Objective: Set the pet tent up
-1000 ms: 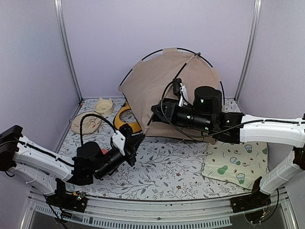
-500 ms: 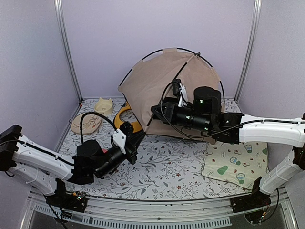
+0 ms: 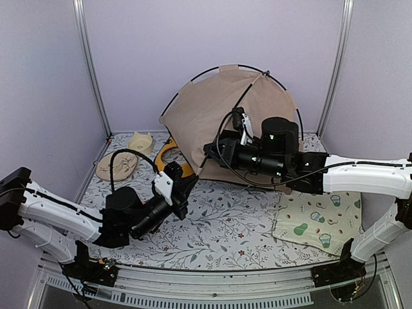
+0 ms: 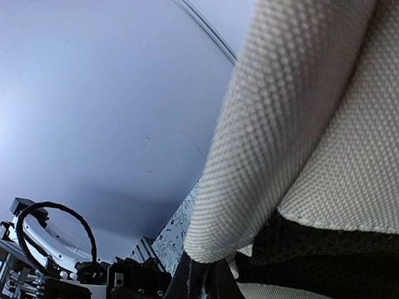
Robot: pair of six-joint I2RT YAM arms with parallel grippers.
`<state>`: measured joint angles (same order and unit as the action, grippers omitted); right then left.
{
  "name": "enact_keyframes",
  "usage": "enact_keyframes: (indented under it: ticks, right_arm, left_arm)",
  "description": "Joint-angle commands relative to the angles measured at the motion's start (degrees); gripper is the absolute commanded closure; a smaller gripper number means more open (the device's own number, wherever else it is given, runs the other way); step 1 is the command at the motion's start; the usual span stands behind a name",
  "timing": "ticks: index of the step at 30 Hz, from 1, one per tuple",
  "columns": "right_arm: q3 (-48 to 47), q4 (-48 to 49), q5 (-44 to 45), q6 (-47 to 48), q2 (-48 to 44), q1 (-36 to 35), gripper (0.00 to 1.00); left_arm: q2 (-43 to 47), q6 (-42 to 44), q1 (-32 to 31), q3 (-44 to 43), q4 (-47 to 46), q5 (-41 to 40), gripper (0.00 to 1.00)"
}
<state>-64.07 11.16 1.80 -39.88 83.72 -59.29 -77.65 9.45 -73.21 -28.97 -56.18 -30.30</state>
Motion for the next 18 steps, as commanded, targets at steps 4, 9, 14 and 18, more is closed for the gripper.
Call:
enact_keyframes:
  ticks: [4, 9, 14, 18]
  right_arm:
    - [1.37, -1.13, 0.10, 0.64, -0.51, 1.02, 1.00]
    - [2.18, -1.46, -0.35, 0.50, -0.40, 0.94, 1.00]
    - [2.90, -2.44, 1.53, 0.55, -0.65, 0.93, 1.00]
    - [2.33, -2.51, 1.22, 1.02, 0.11, 0.94, 1.00]
  left_arm:
    - [-0.17, -2.28, 1.40, -2.77, -1.84, 1.37, 1.00]
    - [-0.05, -3.44, 2.17, -3.25, -1.00, 1.91, 1.00]
    - [0.66, -3.53, 2.19, -3.50, -0.36, 4.07, 1.00]
    - [0.63, -3.80, 2.22, -4.34, 1.06, 4.11, 1.00]
